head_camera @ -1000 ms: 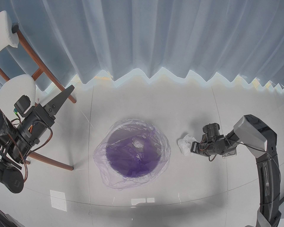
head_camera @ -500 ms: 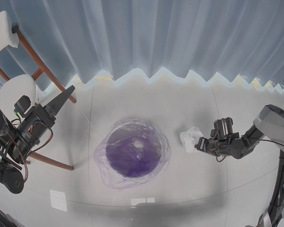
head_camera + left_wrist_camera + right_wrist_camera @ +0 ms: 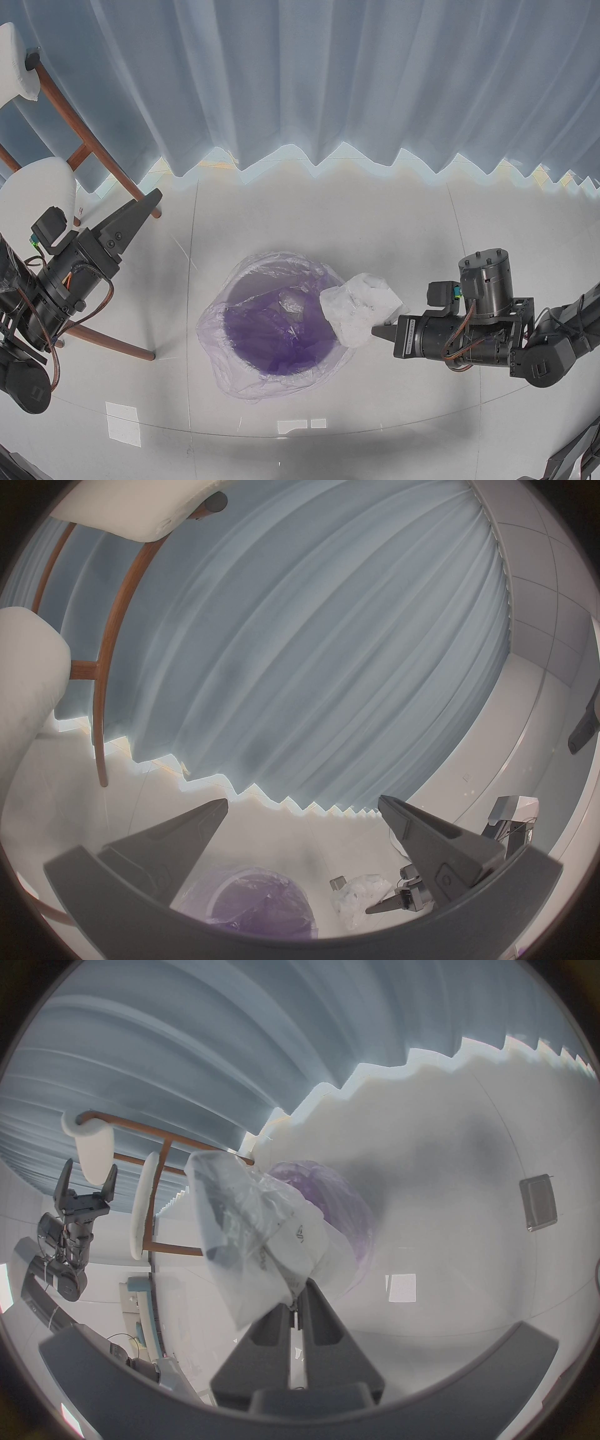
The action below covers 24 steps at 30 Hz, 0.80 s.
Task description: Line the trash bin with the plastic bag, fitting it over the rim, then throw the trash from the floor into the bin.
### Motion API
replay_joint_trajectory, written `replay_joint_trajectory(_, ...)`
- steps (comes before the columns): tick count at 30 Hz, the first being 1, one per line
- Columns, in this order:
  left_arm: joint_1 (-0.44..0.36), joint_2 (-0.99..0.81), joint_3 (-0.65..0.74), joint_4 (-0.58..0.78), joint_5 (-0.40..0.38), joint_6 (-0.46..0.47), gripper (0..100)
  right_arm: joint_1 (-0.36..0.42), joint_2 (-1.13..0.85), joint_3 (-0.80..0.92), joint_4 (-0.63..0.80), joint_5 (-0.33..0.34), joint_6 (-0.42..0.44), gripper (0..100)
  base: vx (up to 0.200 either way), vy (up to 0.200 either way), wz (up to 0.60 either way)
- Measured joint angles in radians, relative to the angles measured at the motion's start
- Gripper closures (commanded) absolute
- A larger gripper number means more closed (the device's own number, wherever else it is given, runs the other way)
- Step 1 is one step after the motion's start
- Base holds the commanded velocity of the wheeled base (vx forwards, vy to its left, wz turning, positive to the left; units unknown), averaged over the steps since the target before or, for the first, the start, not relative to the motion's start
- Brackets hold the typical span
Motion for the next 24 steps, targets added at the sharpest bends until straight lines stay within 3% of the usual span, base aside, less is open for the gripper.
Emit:
replay_joint_trajectory(6, -0.01, -0.001, 0.008, -0.001, 0.0, 0.003, 0, 0.043, 0.037, 0.024, -0.157, -0.007, 0.006, 100, 0.0, 0.0, 0.0)
replay_joint_trajectory(14, -0.02, -0.004, 0.017, -0.001, 0.0, 0.004, 0, 0.108, 0.227, 0.016, -0.42, -0.081, 0.006, 100, 0.0, 0.0, 0.0)
replay_joint_trajectory(24, -0.025, -0.007, 0.019, -0.001, -0.001, 0.004, 0, 0.132, 0.459, -0.184, -0.476, -0.111, 0.011, 100, 0.0, 0.0, 0.0)
